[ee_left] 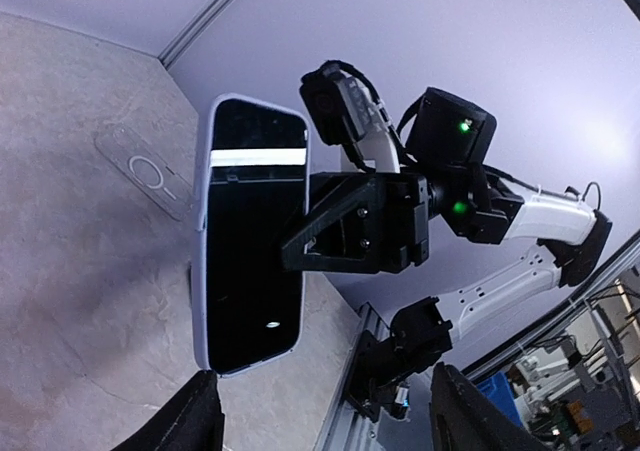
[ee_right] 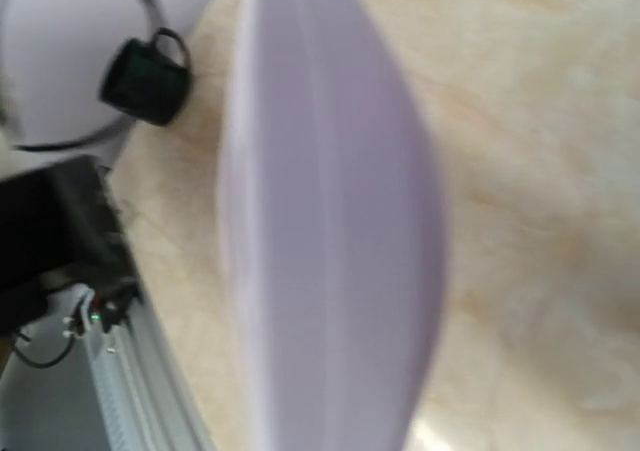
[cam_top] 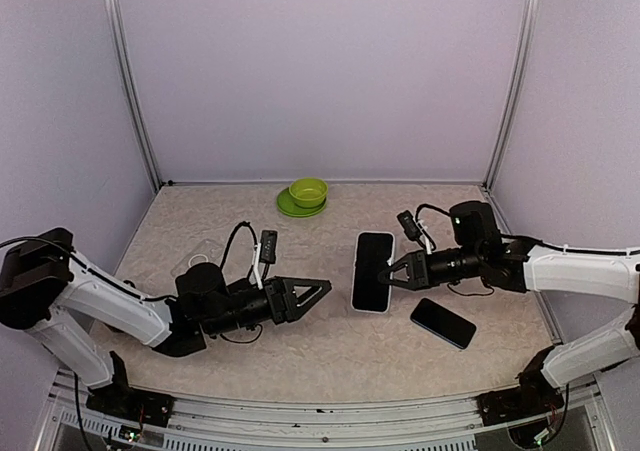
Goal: Put the phone into the phone case
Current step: Place the phone with the phone case at the center of the board.
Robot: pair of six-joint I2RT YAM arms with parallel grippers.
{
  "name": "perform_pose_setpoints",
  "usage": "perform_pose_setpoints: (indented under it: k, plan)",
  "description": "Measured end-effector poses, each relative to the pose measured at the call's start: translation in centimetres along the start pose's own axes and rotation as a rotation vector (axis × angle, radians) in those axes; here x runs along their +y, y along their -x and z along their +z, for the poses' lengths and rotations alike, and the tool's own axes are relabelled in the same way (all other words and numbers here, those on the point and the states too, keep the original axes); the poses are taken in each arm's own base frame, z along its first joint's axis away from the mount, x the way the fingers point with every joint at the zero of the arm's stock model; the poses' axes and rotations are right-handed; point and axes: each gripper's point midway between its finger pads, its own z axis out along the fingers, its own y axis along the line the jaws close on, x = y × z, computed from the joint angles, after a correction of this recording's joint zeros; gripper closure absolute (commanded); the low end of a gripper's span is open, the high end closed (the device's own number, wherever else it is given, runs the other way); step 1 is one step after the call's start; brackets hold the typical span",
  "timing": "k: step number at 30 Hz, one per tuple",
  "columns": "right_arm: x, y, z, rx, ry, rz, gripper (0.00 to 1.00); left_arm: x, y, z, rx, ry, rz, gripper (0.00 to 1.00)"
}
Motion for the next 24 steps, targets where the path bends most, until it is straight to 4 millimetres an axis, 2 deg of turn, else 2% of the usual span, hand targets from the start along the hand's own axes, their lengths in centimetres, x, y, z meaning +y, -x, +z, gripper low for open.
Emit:
perform_pose_setpoints:
  k: [4,7,10,14,18,24]
  plan:
    - [-1.9,0.3,0.7,0.057,-0.056,0.020,1.00,0.0,0.9,0.6,0.051,0.073,0.085,0.13]
    - [-3.5,0.4,1.8,0.109,-0.093,0.030,1.00,0.9,1.4,-0.1,0.084,0.155,0.148,0.02]
    - [-5.4,0.4,2.9,0.156,-0.124,0.051,1.00,2.2,1.7,-1.3,0.107,0.236,0.188,0.01]
    - [-7.8,0.8,3.3,0.187,-0.152,0.093,1.00,3.1,2.4,-2.8,0.103,0.295,0.209,0.01]
    - [-9.6,2.5,3.7,0.192,-0.168,0.116,1.00,3.8,2.1,-4.1,0.114,0.328,0.211,0.01]
    - [-11.1,5.3,4.5,0.193,-0.167,0.106,1.00,4.7,1.2,-5.6,0.127,0.361,0.197,0.01]
